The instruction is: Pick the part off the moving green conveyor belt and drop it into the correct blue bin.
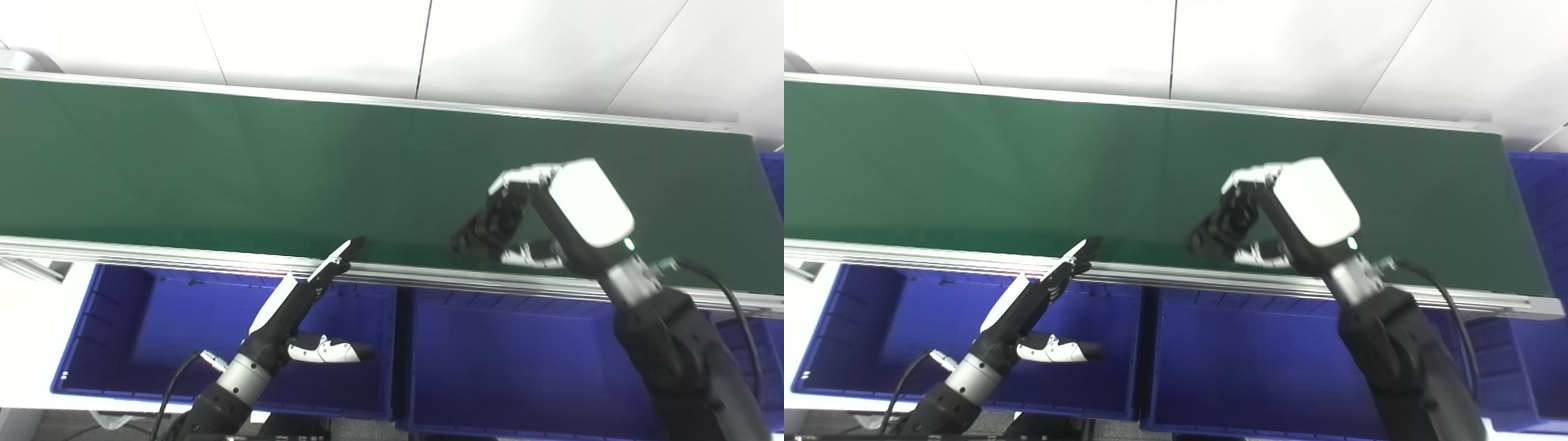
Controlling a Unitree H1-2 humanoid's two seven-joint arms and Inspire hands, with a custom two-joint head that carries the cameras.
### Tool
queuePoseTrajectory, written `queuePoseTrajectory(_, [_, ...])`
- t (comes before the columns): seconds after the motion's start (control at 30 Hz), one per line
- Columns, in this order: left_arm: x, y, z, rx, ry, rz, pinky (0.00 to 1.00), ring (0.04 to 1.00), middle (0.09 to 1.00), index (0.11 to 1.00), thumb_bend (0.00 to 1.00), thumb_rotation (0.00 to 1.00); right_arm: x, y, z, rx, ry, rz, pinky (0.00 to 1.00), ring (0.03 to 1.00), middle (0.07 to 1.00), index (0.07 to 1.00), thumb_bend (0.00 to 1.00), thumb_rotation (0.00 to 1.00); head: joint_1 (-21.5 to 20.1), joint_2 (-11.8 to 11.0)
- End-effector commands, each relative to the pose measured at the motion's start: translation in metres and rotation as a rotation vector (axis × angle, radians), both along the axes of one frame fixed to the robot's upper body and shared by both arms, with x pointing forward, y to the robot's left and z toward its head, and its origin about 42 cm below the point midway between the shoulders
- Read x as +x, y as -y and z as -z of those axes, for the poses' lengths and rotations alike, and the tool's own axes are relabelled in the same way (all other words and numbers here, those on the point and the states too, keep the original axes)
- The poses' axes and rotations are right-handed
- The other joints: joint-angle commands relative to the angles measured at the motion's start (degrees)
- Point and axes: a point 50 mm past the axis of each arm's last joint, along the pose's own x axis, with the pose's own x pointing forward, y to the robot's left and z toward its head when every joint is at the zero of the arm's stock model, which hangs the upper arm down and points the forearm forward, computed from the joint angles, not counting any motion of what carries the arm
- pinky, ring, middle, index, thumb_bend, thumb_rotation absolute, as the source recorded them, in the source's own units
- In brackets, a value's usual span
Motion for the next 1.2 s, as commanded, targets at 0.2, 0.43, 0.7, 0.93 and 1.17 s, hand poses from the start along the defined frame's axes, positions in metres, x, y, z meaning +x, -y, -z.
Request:
queuePoseTrajectory(0.2, [0.008, 0.0, -0.014, -0.035, 0.044, 0.005, 0.89, 0.952, 0.973, 0.962, 0.87, 0.46, -0.041, 0.012, -0.002, 0.0, -0.078, -0.062, 0.35, 0.426, 0.493, 0.481, 0.52, 0.0, 0.1, 1.0])
queuePoseTrajectory(0.43, [0.011, -0.001, -0.019, -0.048, 0.043, 0.007, 0.9, 0.947, 0.972, 0.955, 0.88, 0.44, -0.045, 0.008, 0.025, -0.076, -0.202, -0.076, 0.35, 0.42, 0.496, 0.481, 0.52, 0.0, -0.8, 1.5])
queuePoseTrajectory(0.7, [0.01, 0.001, -0.026, -0.078, 0.026, 0.024, 0.93, 0.967, 0.976, 0.956, 0.88, 0.43, -0.03, -0.02, 0.058, -0.237, -0.409, -0.05, 0.12, 0.187, 0.468, 0.481, 0.53, 0.0, -2.5, 2.9])
queuePoseTrajectory(0.93, [0.008, 0.004, -0.031, -0.083, 0.023, 0.033, 0.94, 0.963, 0.977, 0.953, 0.88, 0.43, -0.023, -0.037, 0.08, -0.394, -0.537, -0.001, 0.2, 0.266, 0.477, 0.488, 0.53, 0.0, -4.1, 4.8])
queuePoseTrajectory(1.17, [0.002, 0.008, -0.037, -0.078, 0.022, 0.031, 0.94, 0.953, 0.967, 0.953, 0.88, 0.43, -0.027, -0.033, 0.09, -0.542, -0.819, -0.033, 0.75, 0.851, 0.879, 0.848, 0.56, 0.55, -6.0, 6.3])
